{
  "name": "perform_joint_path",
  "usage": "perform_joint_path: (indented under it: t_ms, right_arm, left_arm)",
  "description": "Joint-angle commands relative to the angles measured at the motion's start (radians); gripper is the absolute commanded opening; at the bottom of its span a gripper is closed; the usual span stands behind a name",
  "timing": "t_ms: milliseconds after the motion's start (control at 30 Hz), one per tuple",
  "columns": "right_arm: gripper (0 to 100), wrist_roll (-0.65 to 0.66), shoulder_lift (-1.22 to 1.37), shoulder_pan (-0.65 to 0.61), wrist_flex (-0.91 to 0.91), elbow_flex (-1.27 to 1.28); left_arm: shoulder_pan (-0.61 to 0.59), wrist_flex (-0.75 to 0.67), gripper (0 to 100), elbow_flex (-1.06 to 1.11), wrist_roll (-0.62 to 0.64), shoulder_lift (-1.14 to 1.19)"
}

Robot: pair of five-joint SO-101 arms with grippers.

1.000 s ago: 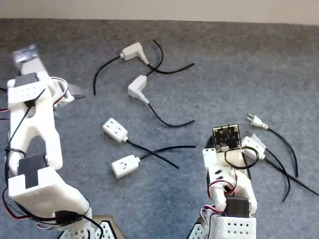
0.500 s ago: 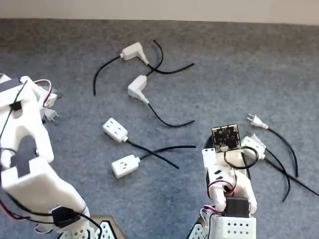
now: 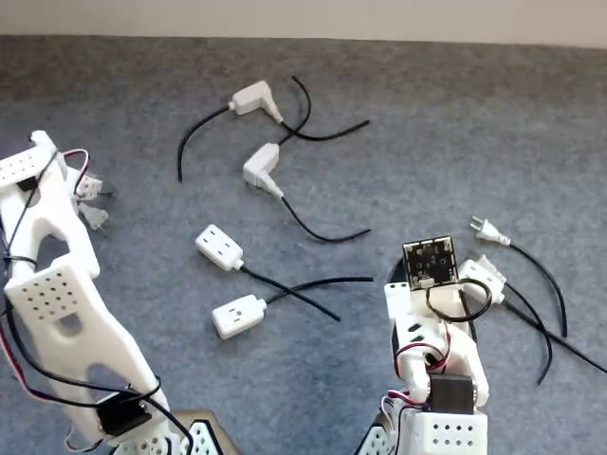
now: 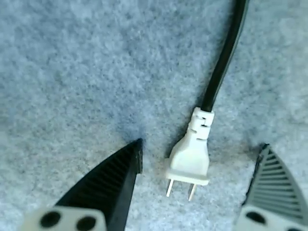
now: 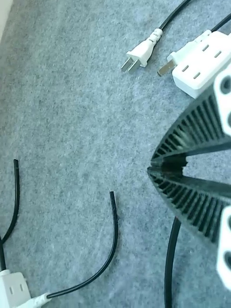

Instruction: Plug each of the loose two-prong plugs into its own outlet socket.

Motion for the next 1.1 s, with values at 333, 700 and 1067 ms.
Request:
perform_joint_path:
  t_ms: [333, 700, 1067]
  right_arm:
    - [0.8, 0.011, -0.004, -0.007, 0.004, 0.139]
    - [0.8, 0.011, -0.004, -0.007, 0.004, 0.139]
    - [0.8, 0.011, -0.004, -0.007, 0.004, 0.139]
  left_arm:
    - [0.008, 0.229, 15, -0.478, -0.006, 0.297]
    - [0.03, 0.244, 1, -0.522, -0.126, 0.321]
    - [0.177, 0.279, 1, -0.568, -0.127, 0.232]
